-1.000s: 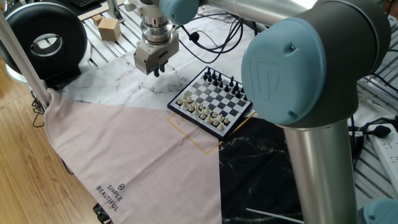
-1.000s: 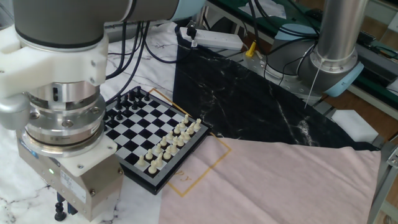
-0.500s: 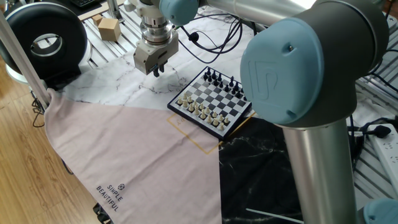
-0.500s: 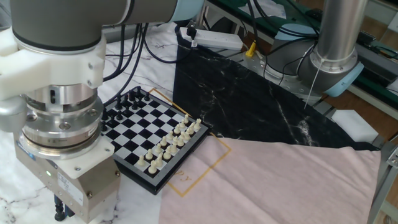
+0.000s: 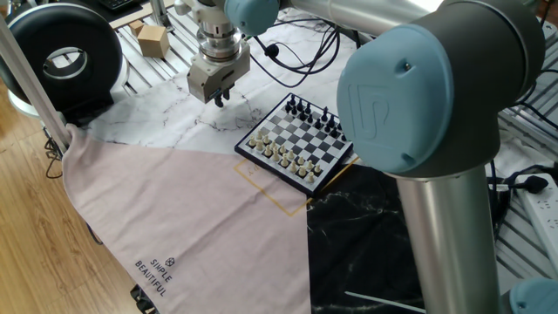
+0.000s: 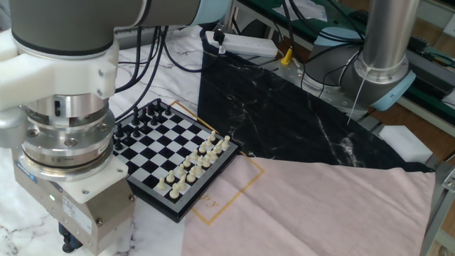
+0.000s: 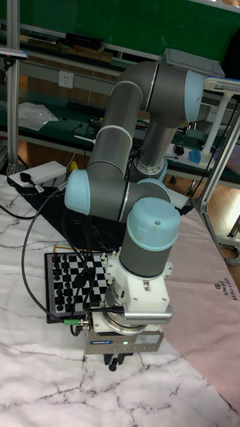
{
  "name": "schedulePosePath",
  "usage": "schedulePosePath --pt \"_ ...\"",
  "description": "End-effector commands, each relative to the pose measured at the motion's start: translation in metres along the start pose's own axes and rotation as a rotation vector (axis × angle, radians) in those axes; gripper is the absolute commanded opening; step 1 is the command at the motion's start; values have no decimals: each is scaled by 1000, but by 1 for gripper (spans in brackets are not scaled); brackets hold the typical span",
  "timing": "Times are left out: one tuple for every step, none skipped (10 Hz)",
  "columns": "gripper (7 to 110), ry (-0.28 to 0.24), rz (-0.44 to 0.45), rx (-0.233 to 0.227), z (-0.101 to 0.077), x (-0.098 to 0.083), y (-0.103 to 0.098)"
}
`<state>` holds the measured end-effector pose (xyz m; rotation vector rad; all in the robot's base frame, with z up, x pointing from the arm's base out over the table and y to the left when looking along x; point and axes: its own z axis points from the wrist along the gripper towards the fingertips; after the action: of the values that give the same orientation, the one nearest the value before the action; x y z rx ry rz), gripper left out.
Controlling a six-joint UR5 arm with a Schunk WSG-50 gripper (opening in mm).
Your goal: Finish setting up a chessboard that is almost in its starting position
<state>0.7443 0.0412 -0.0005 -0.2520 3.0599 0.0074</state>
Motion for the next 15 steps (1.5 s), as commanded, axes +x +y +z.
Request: schedulePosePath --pt "22 -15 5 -19 2 -5 2" --pt "22 -20 5 -18 3 -6 2" --pt "22 -19 7 -16 3 -6 2" --pt "22 -19 7 -16 2 -7 2" --pt "22 -19 7 -15 2 -7 1" --pt "22 -18 8 -9 2 -7 0" --pt "22 -18 9 -9 3 -7 0" --pt "22 -16 12 -6 2 -7 0" --pt "22 -14 15 -5 2 -6 0" --pt "22 -11 17 -5 2 -6 1" --pt "7 -8 18 -4 2 -5 1" --pt "7 -6 19 -3 2 -5 1" --pt "7 -6 19 0 2 -5 0" --pt "7 -4 21 0 2 -4 0" --pt "7 -5 22 0 2 -4 0"
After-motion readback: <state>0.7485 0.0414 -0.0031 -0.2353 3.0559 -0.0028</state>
